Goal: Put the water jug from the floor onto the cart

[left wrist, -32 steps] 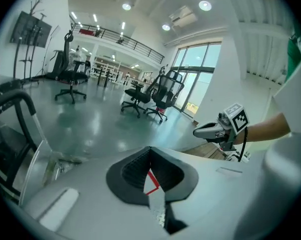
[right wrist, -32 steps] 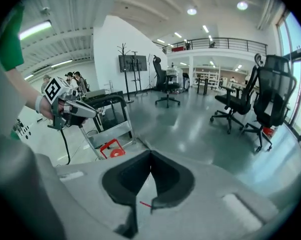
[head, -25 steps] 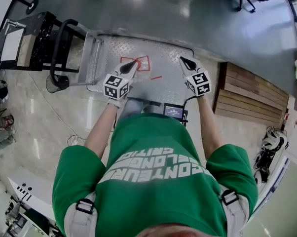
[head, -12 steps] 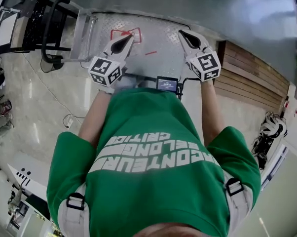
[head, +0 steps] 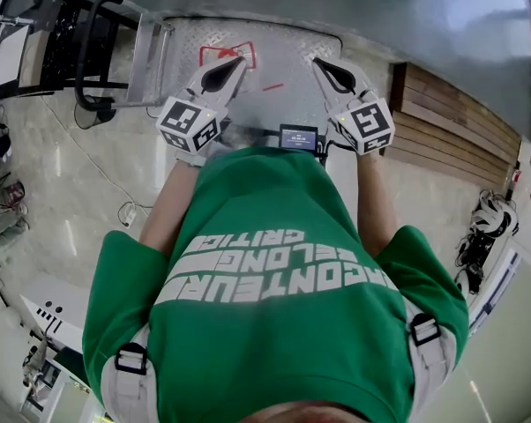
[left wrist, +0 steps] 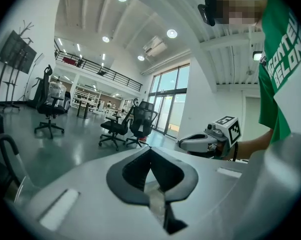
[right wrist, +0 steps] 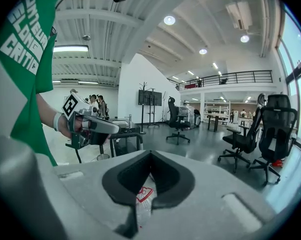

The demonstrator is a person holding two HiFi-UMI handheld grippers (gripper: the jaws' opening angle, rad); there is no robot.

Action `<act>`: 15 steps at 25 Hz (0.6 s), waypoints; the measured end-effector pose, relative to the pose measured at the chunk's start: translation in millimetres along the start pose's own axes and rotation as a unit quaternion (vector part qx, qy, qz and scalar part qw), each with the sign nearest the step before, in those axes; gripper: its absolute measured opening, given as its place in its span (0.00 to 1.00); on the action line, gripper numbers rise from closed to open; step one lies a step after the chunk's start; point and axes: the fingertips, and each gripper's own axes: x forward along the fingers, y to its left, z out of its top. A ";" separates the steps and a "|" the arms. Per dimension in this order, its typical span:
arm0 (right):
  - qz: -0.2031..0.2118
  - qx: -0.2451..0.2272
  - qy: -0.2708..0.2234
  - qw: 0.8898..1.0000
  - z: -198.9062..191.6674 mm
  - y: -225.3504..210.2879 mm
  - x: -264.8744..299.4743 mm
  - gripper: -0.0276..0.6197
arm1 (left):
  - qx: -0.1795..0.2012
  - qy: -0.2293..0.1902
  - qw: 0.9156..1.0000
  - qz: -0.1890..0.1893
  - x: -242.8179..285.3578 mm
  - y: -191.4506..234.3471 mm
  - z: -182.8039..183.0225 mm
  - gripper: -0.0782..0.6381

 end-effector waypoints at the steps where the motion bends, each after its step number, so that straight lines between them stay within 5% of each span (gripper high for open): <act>1: -0.001 0.002 0.000 1.000 0.8 3.3 2.5 0.03 | 0.000 -0.001 1.000 -0.002 -2.3 2.6 1.6 0.13; 15: 0.028 -0.011 0.005 1.000 32.1 64.7 69.8 0.03 | -0.012 -0.021 1.000 0.009 -58.6 61.5 16.0 0.13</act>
